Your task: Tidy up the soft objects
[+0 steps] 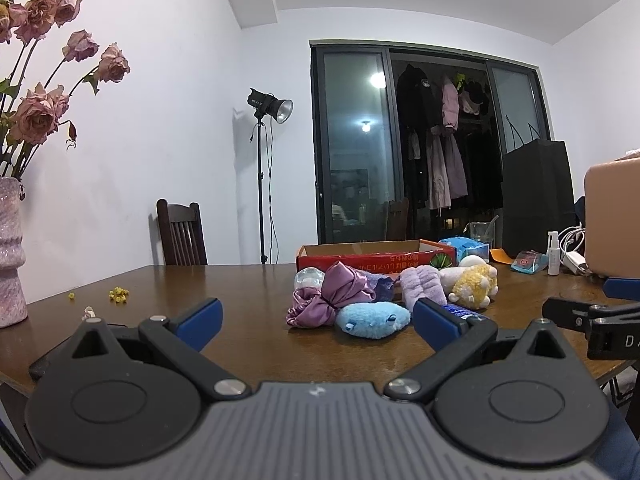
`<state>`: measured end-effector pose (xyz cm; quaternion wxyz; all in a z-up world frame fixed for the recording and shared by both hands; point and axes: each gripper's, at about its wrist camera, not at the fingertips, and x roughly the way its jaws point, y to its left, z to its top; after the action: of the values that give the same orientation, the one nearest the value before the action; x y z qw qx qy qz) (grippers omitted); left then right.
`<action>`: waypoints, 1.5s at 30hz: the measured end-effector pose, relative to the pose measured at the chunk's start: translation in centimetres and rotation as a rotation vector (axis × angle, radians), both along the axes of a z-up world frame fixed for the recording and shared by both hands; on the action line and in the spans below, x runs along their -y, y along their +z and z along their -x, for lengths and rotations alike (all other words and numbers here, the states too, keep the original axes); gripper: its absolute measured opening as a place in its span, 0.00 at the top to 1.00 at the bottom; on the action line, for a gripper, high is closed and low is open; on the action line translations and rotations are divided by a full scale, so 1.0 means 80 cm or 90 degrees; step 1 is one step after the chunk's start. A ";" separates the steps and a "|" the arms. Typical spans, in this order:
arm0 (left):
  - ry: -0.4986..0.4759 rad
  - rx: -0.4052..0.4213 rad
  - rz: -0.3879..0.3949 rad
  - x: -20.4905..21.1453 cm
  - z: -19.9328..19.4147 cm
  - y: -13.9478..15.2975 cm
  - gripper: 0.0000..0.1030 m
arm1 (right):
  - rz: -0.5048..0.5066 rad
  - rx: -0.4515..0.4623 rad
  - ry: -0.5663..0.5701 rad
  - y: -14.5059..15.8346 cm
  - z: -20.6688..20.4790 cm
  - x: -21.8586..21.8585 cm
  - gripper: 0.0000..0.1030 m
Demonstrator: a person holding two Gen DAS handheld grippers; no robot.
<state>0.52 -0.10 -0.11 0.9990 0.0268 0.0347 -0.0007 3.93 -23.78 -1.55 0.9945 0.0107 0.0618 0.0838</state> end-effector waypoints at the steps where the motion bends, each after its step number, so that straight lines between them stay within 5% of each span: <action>1: 0.000 0.000 0.000 0.000 0.000 -0.001 0.00 | 0.001 0.001 0.000 0.000 0.000 0.000 0.00; 45: -0.001 0.000 -0.002 0.000 0.001 -0.004 0.00 | 0.006 0.003 0.000 -0.003 -0.003 -0.003 0.00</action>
<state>0.46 -0.11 -0.40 0.9990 0.0280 0.0343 -0.0012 4.16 -23.57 -1.83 0.9947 0.0056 0.0599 0.0834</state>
